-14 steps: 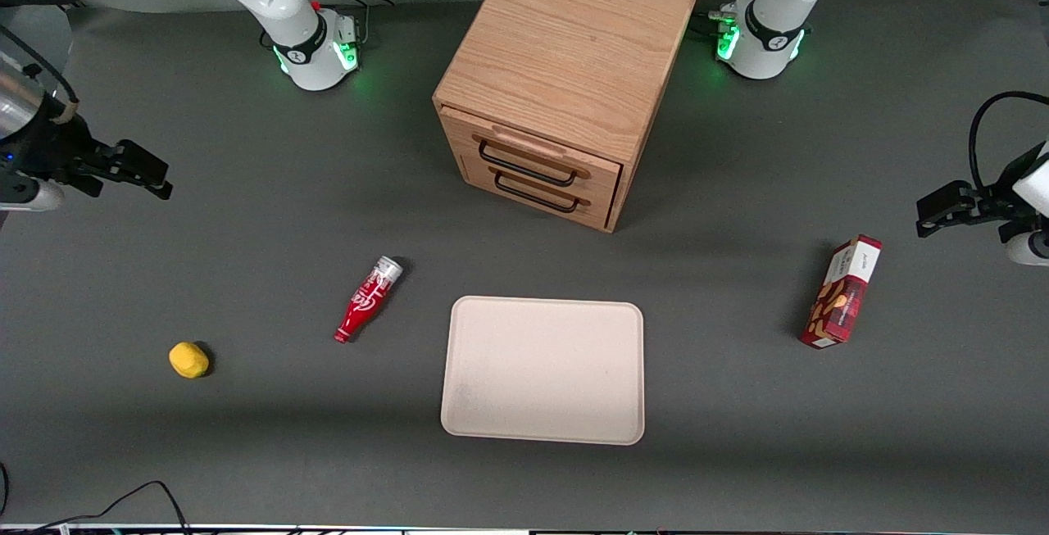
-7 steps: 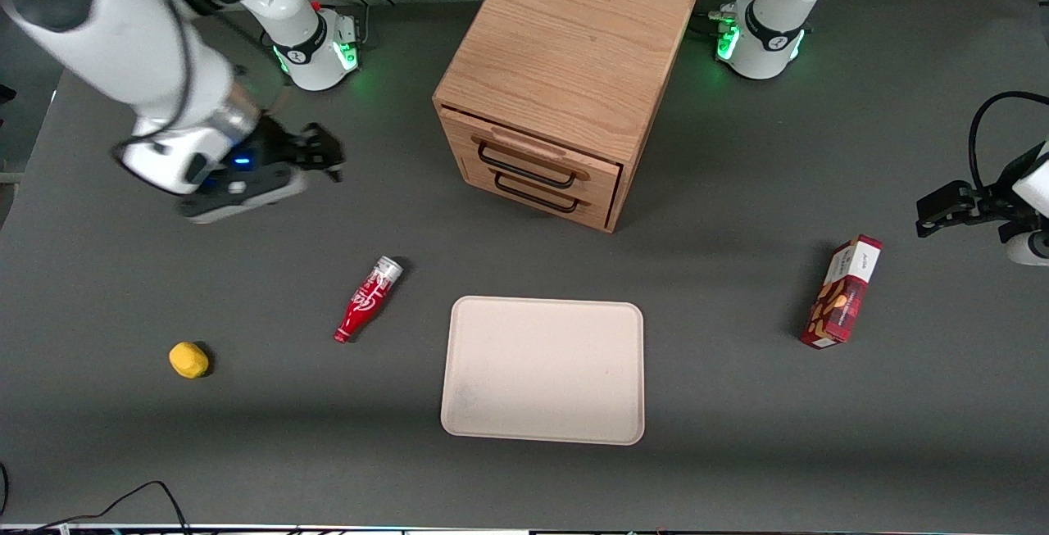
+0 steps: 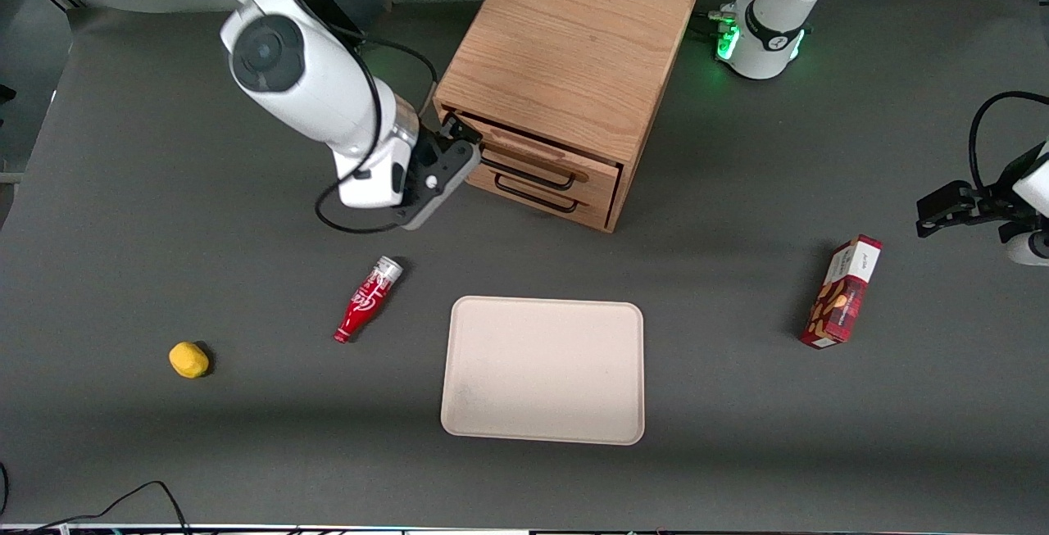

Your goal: Open upper drawer

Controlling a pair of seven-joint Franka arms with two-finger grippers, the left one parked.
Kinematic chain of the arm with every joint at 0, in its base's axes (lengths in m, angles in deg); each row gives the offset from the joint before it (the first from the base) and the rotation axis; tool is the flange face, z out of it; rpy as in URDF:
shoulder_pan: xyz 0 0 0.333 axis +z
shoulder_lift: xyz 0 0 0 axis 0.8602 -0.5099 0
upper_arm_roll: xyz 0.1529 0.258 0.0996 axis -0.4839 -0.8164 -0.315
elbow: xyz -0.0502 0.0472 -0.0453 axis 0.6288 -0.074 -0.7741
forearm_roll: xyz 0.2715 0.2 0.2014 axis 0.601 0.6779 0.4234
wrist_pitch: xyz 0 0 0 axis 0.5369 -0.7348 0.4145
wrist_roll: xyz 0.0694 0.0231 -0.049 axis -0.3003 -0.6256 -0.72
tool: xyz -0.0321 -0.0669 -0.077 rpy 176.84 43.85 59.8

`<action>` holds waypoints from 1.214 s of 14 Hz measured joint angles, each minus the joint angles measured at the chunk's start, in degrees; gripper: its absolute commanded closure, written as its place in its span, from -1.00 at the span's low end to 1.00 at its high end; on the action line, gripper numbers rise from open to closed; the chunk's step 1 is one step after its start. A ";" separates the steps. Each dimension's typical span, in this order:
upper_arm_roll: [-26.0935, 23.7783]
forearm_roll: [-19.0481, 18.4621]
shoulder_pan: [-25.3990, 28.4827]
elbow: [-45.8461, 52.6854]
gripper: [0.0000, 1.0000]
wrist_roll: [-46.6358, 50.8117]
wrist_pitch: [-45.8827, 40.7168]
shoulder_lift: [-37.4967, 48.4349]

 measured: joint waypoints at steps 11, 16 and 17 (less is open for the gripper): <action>-1.24 -7.23 7.09 0.49 -1.00 -2.31 1.34 -9.83; -1.24 -10.63 7.76 0.42 -1.00 -2.54 4.07 -12.22; -1.21 -11.35 7.76 0.42 -1.00 -2.73 4.34 -12.55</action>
